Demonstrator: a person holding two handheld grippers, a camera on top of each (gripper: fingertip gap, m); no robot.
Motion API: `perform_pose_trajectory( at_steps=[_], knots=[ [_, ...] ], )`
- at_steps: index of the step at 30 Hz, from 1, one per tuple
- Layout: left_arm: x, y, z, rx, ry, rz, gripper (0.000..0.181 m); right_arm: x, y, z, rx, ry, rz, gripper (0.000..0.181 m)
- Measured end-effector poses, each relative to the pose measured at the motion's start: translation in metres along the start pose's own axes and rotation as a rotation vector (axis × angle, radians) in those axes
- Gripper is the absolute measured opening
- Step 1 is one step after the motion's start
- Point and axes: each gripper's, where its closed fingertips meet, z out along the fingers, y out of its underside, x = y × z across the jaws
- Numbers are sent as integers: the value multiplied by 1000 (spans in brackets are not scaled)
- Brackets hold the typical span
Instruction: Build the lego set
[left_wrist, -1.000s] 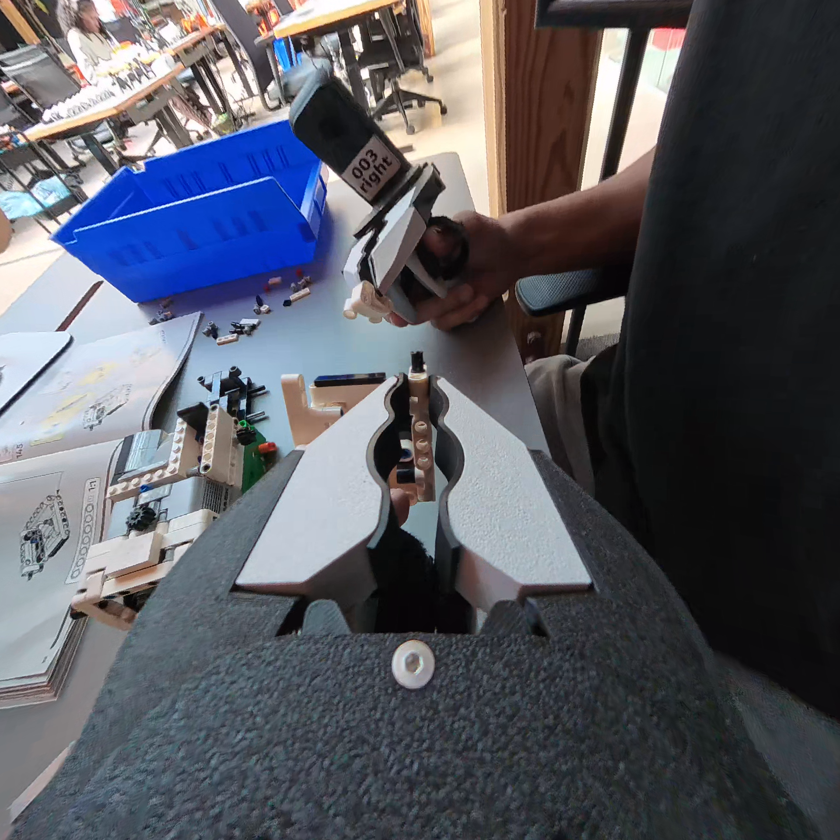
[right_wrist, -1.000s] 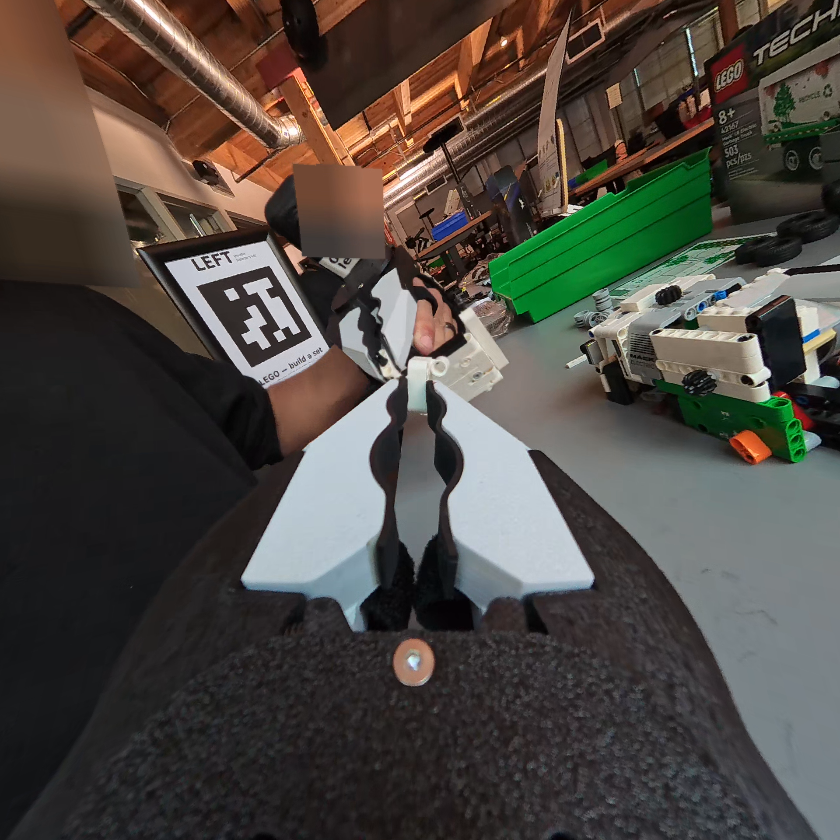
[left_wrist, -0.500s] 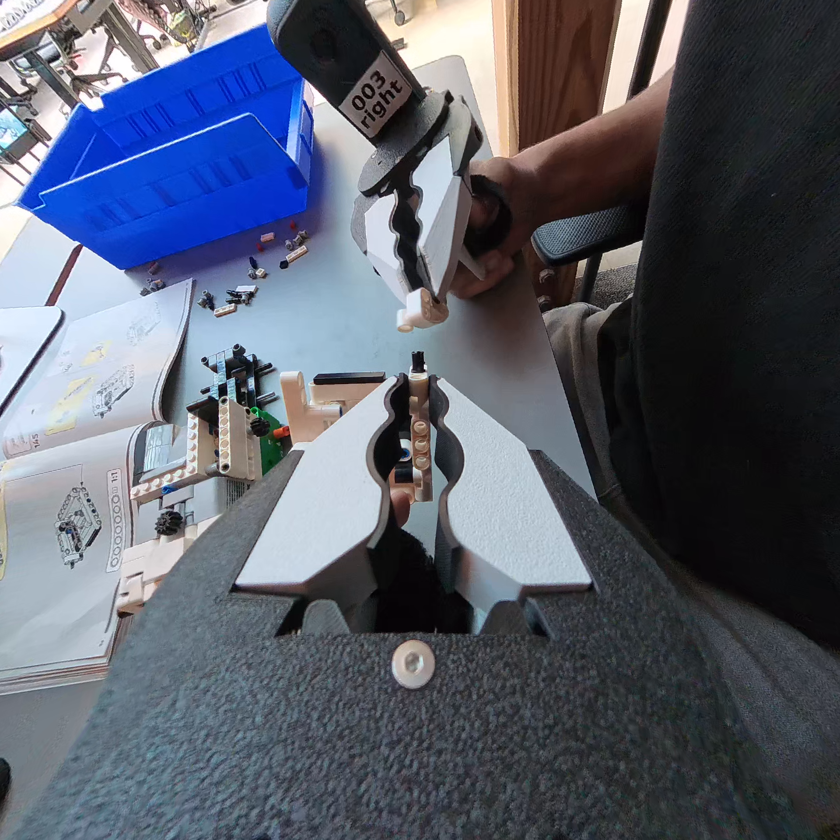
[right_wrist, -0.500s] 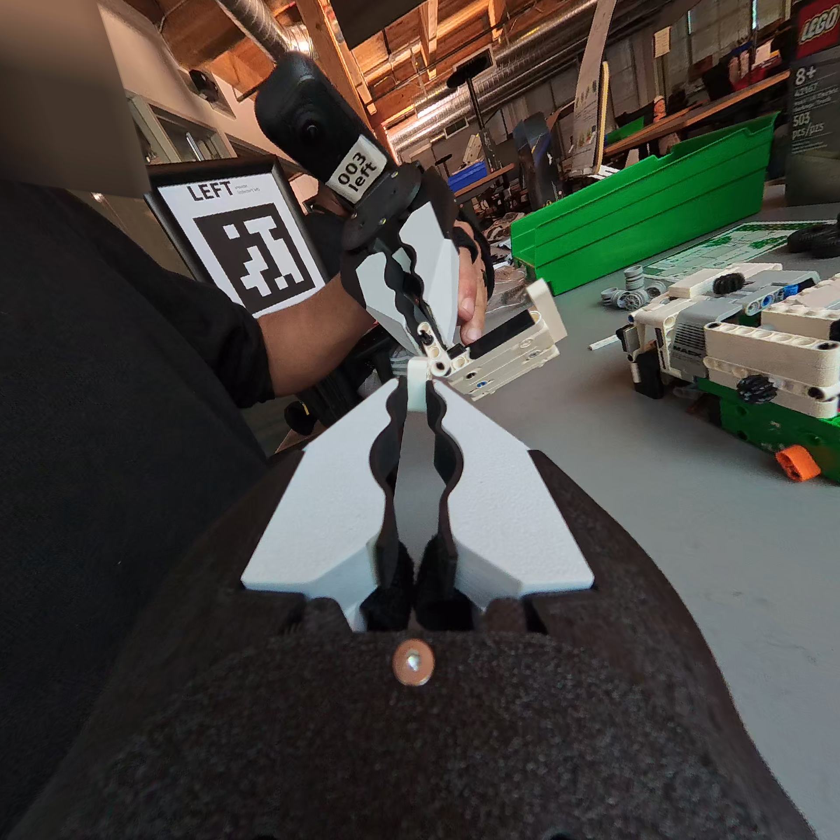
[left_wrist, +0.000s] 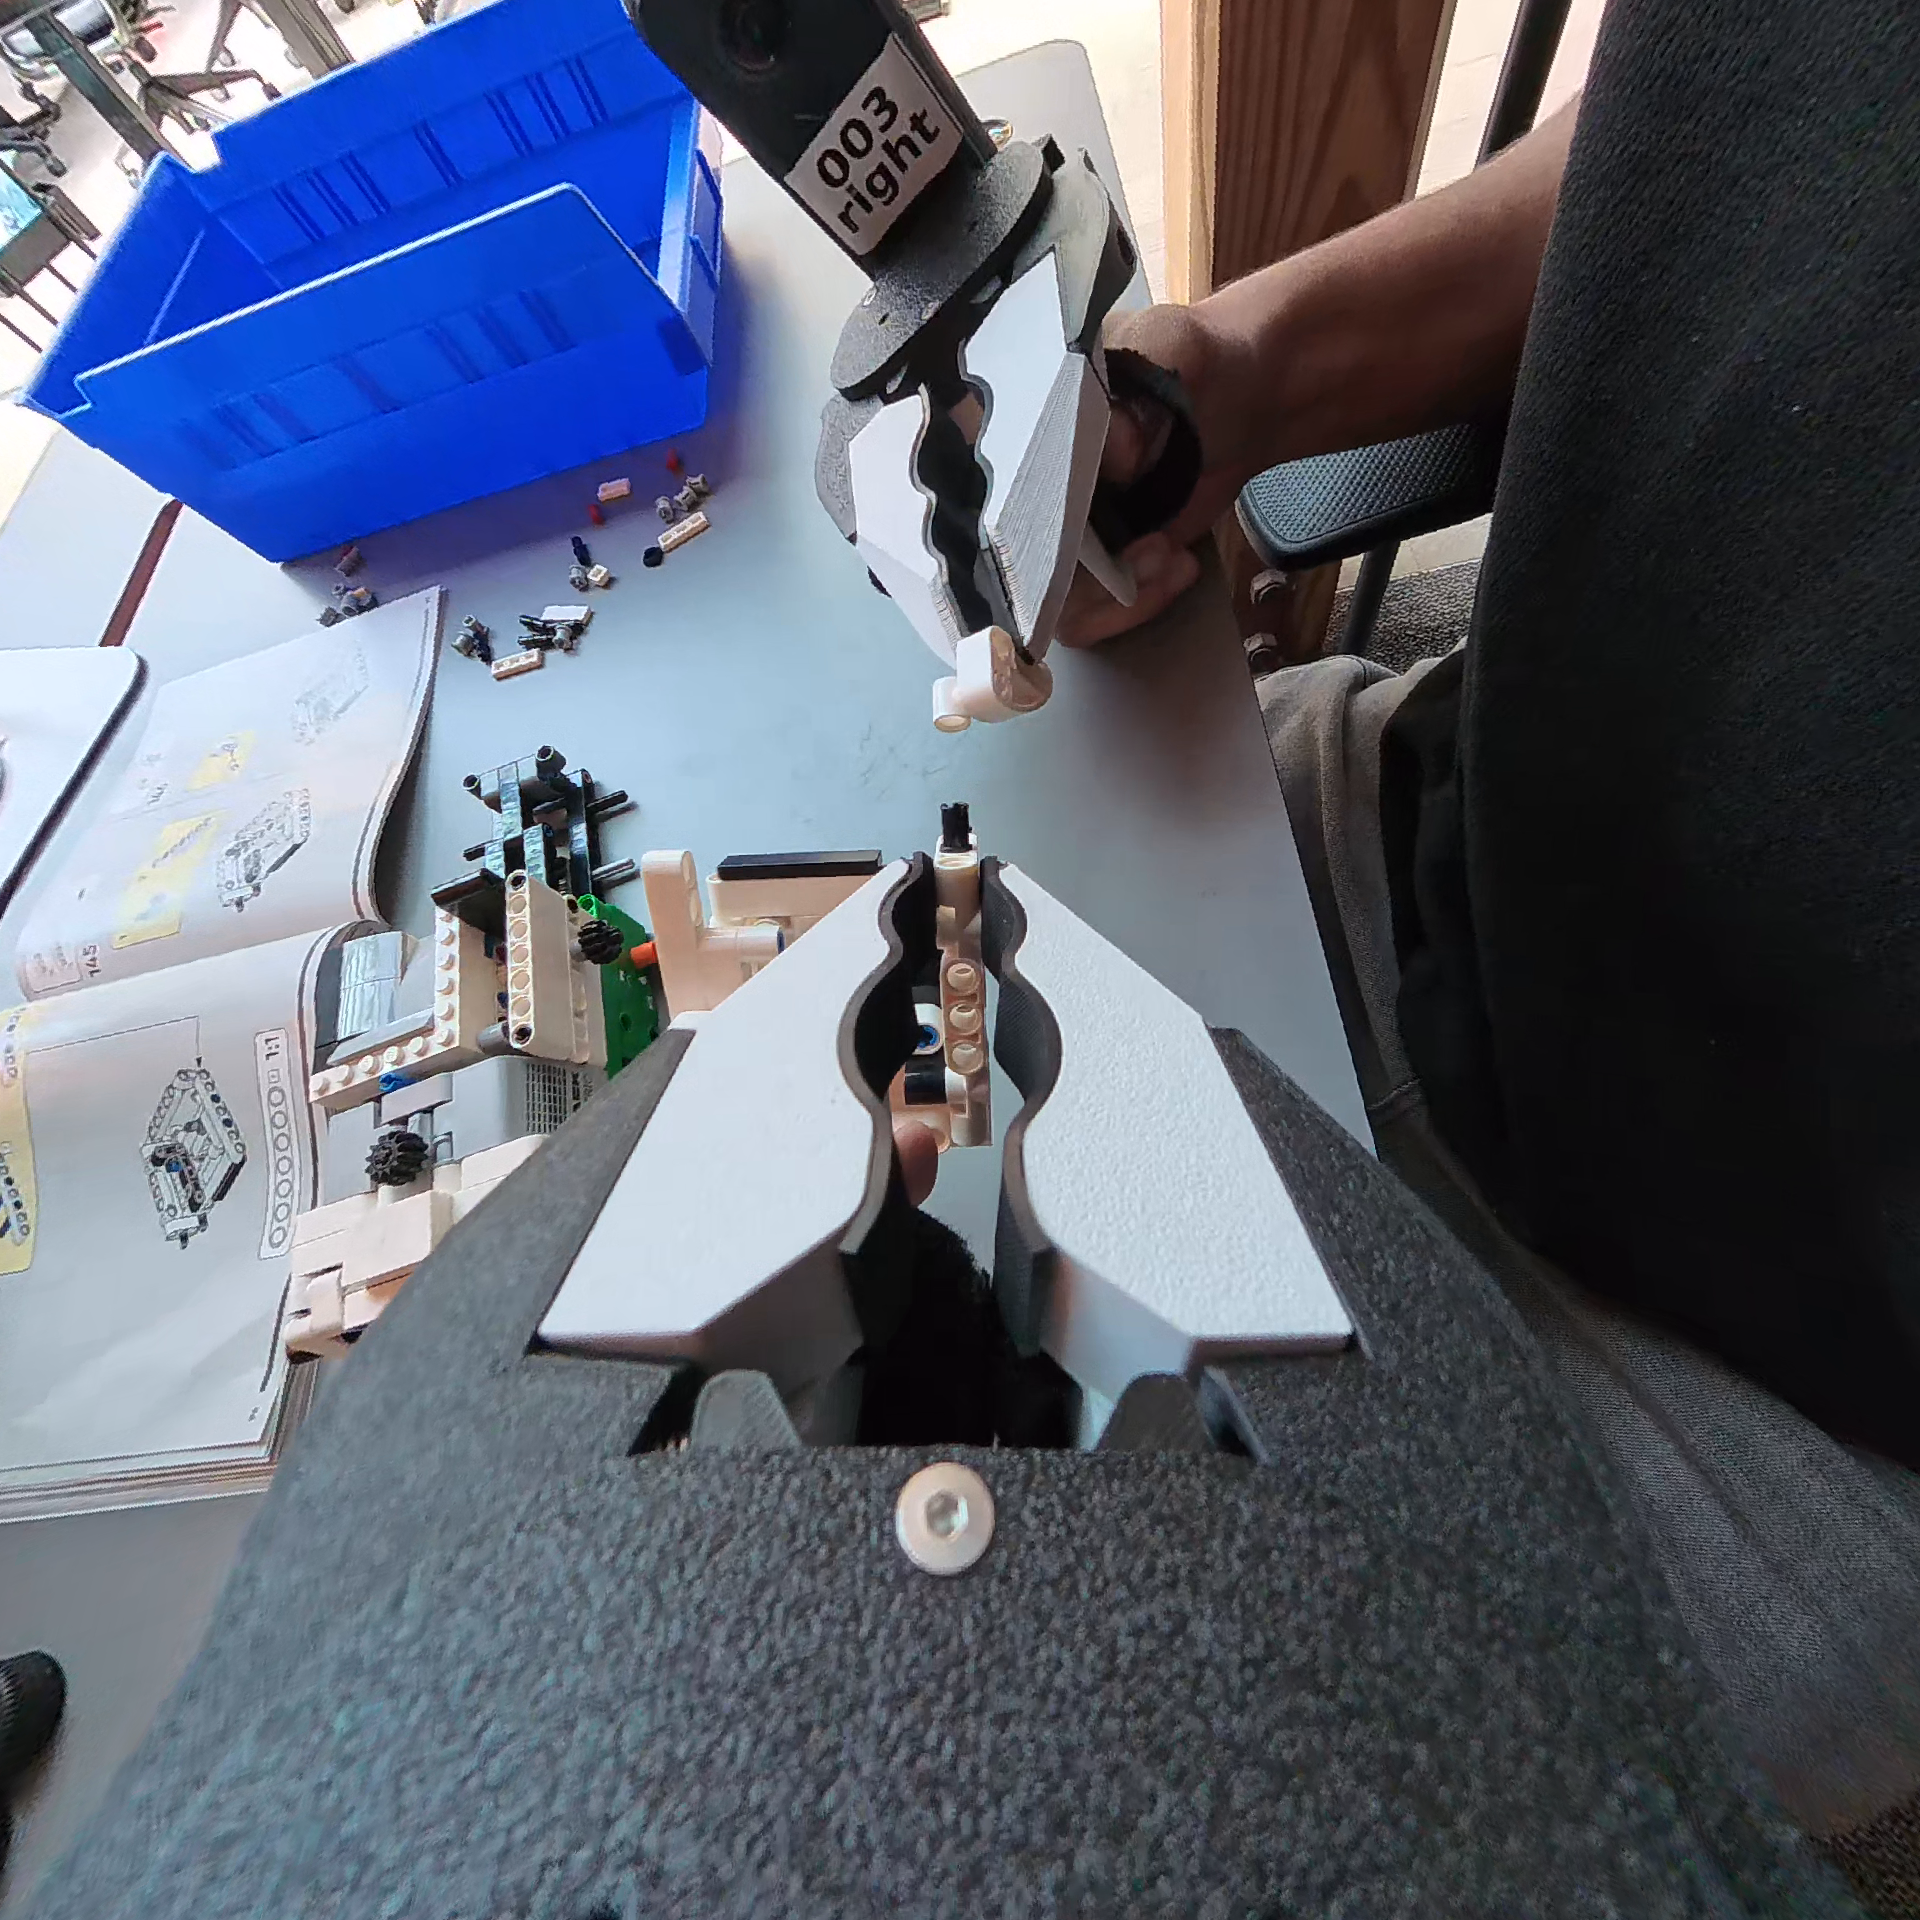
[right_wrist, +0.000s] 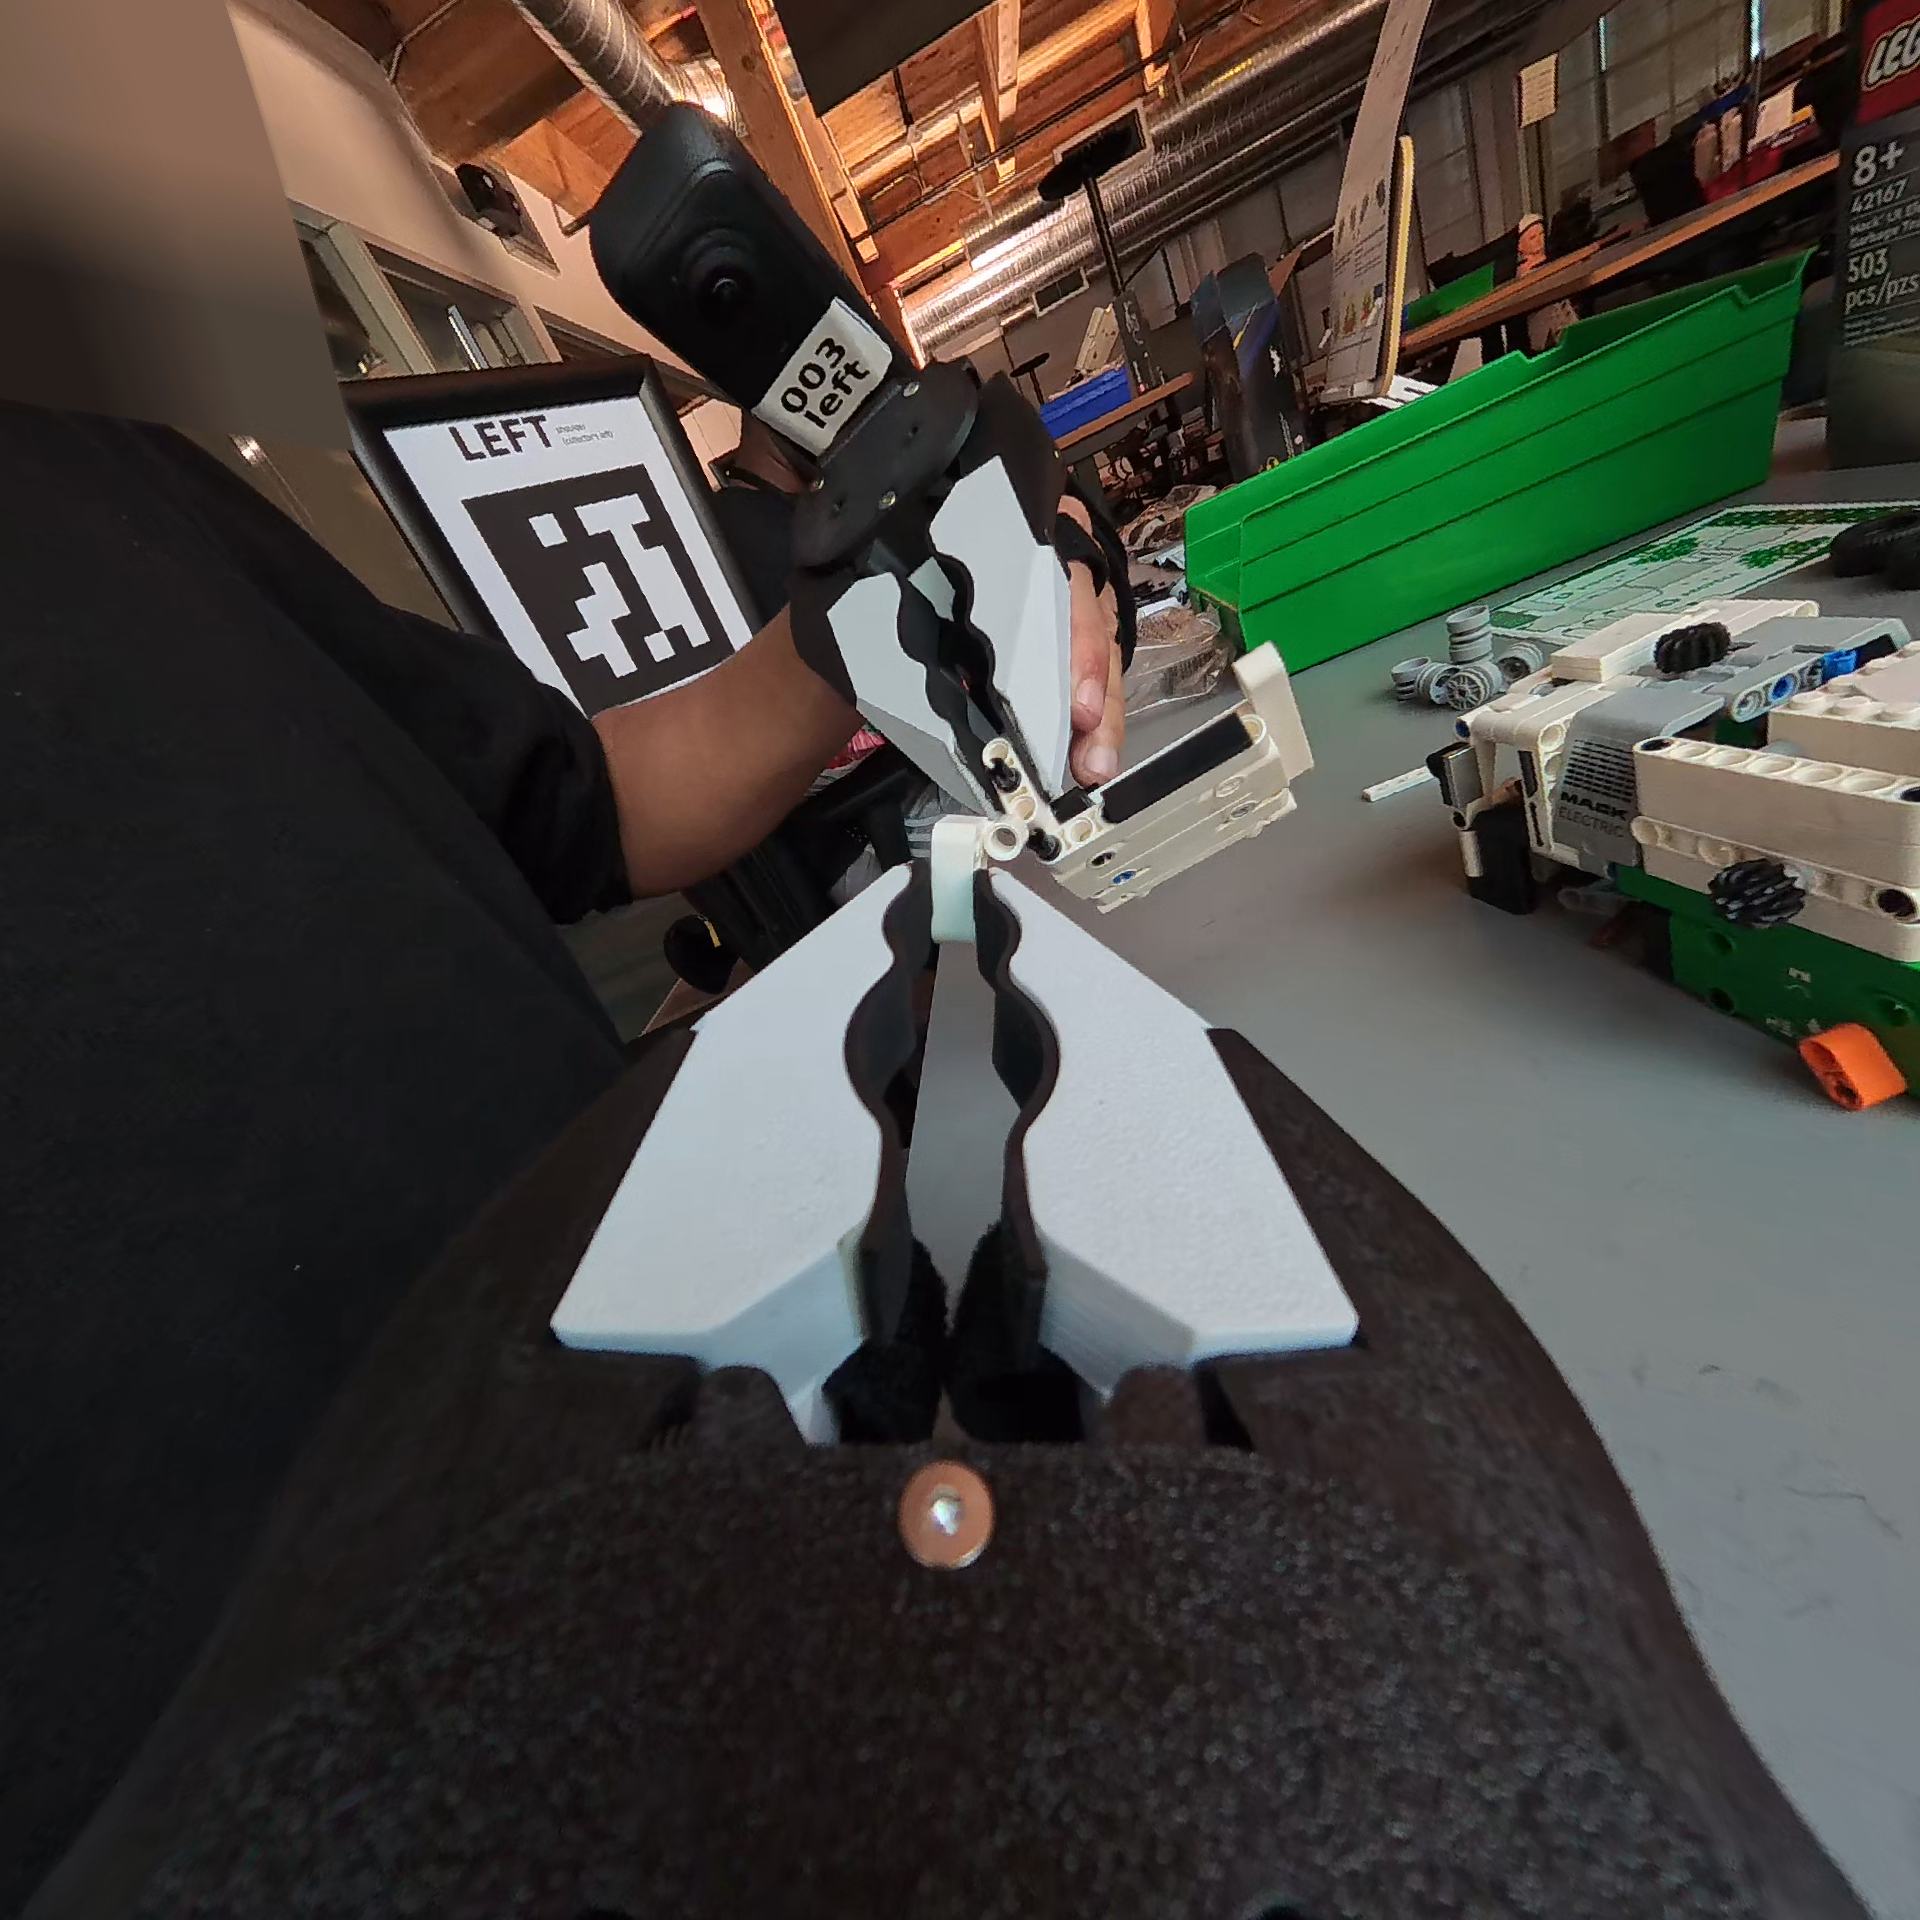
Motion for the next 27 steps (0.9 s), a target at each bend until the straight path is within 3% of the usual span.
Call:
perform_pose_trajectory(
  at_steps=[23, 25, 27],
  knots=[
    [4, 2, 17, -16, 59, 2, 7, -11, 11, 6, -62, -105, 105, 6],
    [6, 4, 17, -17, 60, -3, 7, -8, 17, 6, -116, -95, 183, 7],
    [9, 9, 17, -29, 58, -11, 7, -5, 42, 0, -323, -73, 327, 7]
  ],
)
